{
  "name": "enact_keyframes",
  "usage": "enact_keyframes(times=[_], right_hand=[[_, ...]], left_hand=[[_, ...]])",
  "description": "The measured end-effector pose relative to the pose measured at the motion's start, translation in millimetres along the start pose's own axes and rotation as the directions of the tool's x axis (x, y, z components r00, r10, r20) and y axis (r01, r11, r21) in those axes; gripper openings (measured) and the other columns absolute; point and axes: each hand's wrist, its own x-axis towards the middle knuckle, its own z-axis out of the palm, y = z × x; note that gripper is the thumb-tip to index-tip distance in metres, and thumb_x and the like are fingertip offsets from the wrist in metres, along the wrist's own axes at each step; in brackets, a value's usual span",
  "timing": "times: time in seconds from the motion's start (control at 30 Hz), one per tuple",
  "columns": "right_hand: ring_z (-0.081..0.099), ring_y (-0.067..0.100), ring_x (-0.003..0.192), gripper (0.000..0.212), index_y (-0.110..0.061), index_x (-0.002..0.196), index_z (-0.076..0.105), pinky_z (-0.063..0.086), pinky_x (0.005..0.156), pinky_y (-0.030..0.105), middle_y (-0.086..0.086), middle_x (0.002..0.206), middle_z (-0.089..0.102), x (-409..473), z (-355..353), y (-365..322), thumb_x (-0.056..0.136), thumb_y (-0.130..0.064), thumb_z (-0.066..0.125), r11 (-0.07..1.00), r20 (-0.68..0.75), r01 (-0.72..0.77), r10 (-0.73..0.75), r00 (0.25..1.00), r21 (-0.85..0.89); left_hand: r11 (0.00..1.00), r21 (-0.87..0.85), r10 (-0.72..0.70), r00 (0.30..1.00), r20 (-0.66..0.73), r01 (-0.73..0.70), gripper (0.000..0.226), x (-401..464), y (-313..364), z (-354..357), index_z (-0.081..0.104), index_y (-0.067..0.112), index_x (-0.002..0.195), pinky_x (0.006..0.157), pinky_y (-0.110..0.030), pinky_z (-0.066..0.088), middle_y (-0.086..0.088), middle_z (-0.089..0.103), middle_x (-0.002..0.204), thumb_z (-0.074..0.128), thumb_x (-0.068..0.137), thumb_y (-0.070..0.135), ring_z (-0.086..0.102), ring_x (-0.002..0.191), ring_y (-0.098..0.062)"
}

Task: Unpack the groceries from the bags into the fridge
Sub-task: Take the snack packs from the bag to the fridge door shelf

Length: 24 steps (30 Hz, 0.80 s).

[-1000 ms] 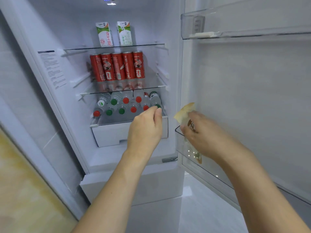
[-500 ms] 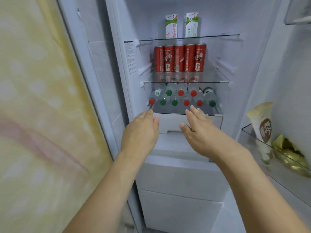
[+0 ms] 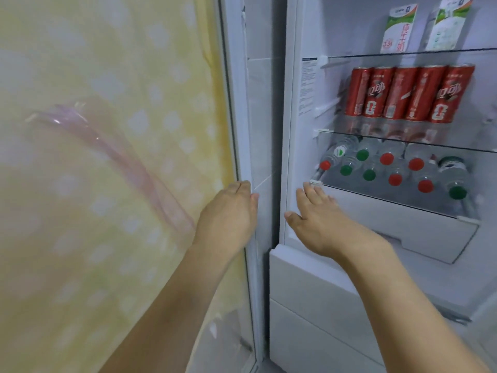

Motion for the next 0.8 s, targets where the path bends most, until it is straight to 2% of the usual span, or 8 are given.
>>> enact_keyframes(times=[0.13,0.23,0.33,0.43,0.5,0.6,0.7,0.8], right_hand=[[-0.013,0.022,0.15,0.064,-0.009,0.155,-0.002,-0.005,0.121,0.038,0.008,0.163,-0.014,10,2,-8,0.105,-0.04,0.021,0.996,0.015,0.086,-0.086,0.996,0.001],[-0.012,0.022,0.15,0.064,-0.009,0.155,-0.003,-0.005,0.12,0.038,0.008,0.163,-0.014,11,1,-14,0.105,-0.04,0.021,0.99,0.027,0.14,-0.14,0.99,0.003],[-0.014,0.022,0.15,0.065,-0.009,0.155,-0.006,-0.006,0.12,0.038,0.008,0.162,-0.016,11,3,-24,0.105,-0.041,0.019,0.98,0.044,0.201,-0.201,0.979,0.01],[-0.015,0.022,0.149,0.065,-0.009,0.155,-0.008,-0.007,0.12,0.038,0.008,0.162,-0.017,8,6,-39,0.105,-0.042,0.018,0.965,0.069,0.261,-0.261,0.963,0.015],[-0.015,0.022,0.149,0.065,-0.009,0.155,-0.007,-0.007,0.119,0.038,0.008,0.162,-0.017,5,9,-50,0.105,-0.042,0.018,0.953,0.082,0.301,-0.301,0.95,0.016],[-0.014,0.022,0.149,0.065,-0.009,0.155,-0.006,-0.007,0.119,0.037,0.008,0.162,-0.016,0,14,-70,0.105,-0.042,0.02,0.932,0.097,0.361,-0.36,0.928,0.013],[-0.013,0.022,0.15,0.065,-0.009,0.155,-0.005,-0.006,0.12,0.037,0.008,0.162,-0.016,-9,19,-92,0.105,-0.042,0.02,0.908,0.119,0.42,-0.419,0.9,0.019],[-0.013,0.022,0.15,0.066,-0.008,0.155,-0.005,-0.005,0.12,0.037,0.008,0.162,-0.016,-21,26,-121,0.105,-0.042,0.021,0.874,0.134,0.485,-0.486,0.864,0.038]], left_hand=[[0.998,0.042,-0.051,0.998,-0.042,0.053,0.06,-14,-6,-1,0.051,0.009,0.137,0.097,-0.034,0.044,-0.007,0.057,0.135,0.017,0.1,0.043,0.054,0.124,-0.023],[0.991,0.067,-0.115,0.992,-0.059,0.119,0.049,-27,-10,-2,0.049,0.008,0.139,0.101,-0.033,0.041,-0.007,0.056,0.137,0.027,0.104,0.036,0.051,0.127,-0.022],[0.98,0.099,-0.167,0.983,-0.08,0.175,0.055,-39,-15,-10,0.049,0.009,0.138,0.103,-0.033,0.039,-0.007,0.056,0.137,0.019,0.103,0.039,0.05,0.128,-0.022],[0.963,0.132,-0.224,0.97,-0.09,0.235,0.049,-54,-23,-20,0.047,0.012,0.139,0.099,-0.034,0.042,-0.004,0.054,0.138,0.025,0.104,0.039,0.05,0.128,-0.021],[0.95,0.135,-0.268,0.957,-0.113,0.282,0.046,-67,-31,-28,0.051,0.012,0.135,0.092,-0.036,0.046,-0.005,0.058,0.131,0.029,0.103,0.037,0.054,0.121,-0.023],[0.934,0.112,-0.318,0.932,-0.177,0.34,0.051,-90,-38,-42,0.058,0.008,0.128,0.086,-0.038,0.051,-0.008,0.063,0.126,0.027,0.101,0.039,0.059,0.117,-0.027],[0.899,0.168,-0.38,0.911,-0.161,0.405,0.042,-114,-43,-56,0.049,0.013,0.134,0.087,-0.036,0.046,-0.002,0.056,0.131,0.029,0.104,0.035,0.054,0.12,-0.022],[0.858,0.196,-0.442,0.876,-0.191,0.475,0.044,-140,-54,-73,0.042,0.015,0.139,0.092,-0.037,0.045,0.0,0.05,0.139,0.027,0.104,0.036,0.05,0.125,-0.021]])
